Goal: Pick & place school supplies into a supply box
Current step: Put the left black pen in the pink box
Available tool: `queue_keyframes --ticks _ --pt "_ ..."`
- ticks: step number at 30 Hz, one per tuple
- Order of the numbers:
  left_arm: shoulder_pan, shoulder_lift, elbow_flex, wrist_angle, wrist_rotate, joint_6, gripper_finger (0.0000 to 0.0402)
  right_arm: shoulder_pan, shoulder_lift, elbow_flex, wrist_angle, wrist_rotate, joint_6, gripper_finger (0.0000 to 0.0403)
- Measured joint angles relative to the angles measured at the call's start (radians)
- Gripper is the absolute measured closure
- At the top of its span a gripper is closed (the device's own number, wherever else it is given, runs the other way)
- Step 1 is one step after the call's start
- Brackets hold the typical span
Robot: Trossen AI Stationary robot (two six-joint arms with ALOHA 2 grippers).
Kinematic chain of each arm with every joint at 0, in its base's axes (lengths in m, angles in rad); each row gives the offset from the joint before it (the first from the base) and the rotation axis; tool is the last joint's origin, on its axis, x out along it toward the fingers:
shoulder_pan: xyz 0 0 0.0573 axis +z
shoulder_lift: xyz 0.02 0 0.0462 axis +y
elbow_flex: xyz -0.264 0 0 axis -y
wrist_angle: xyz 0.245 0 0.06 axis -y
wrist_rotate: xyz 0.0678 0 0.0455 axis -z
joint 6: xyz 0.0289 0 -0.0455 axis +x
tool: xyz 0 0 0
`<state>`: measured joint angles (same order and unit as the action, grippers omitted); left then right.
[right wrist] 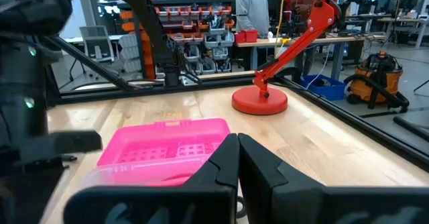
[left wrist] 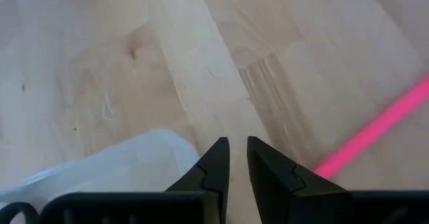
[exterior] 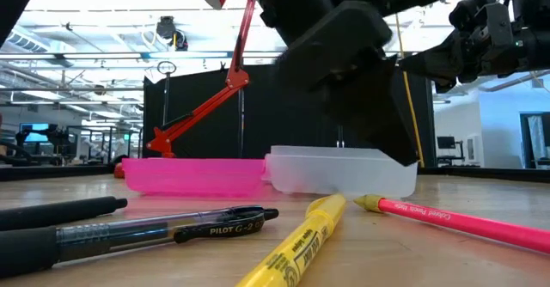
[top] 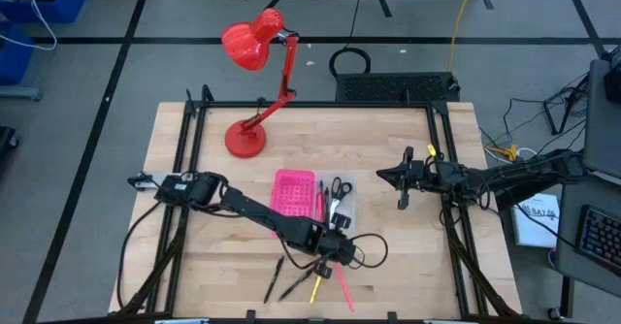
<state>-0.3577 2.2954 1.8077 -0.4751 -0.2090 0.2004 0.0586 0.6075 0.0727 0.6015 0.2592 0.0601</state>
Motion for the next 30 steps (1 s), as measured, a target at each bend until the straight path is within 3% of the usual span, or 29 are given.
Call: queue_keyframes --ticks 4,8,14,19,23,30 --pt "-0.043 -0.061 0.008 -0.114 0.017 -0.001 0.0339 0.0 0.0 0.0 -0.001 0.0 0.005 0.0403" --pt "-0.094 -0.147 0.01 -0.308 -0.056 -0.195 0.0348 0.0 0.0 0.0 -0.012 0.0 0.003 0.0403" --pt "-0.232 -0.229 0.01 -0.578 -0.204 -0.466 0.0395 0.0 0.002 0.0 -0.018 0.0 0.006 0.0403" --pt "-0.344 -0.233 0.009 -0.729 -0.285 -0.629 0.0384 0.0 0.01 0.0 -0.017 0.0 0.018 0.0403" --pt "-0.414 -0.233 0.009 -0.804 -0.291 -0.718 0.0394 0.0 0.011 0.0 -0.008 0.0 0.01 0.0403" --pt "-0.509 -0.269 0.009 -1.081 -0.418 -1.037 0.0387 0.0 0.011 0.0 0.016 0.0 0.007 0.0403"
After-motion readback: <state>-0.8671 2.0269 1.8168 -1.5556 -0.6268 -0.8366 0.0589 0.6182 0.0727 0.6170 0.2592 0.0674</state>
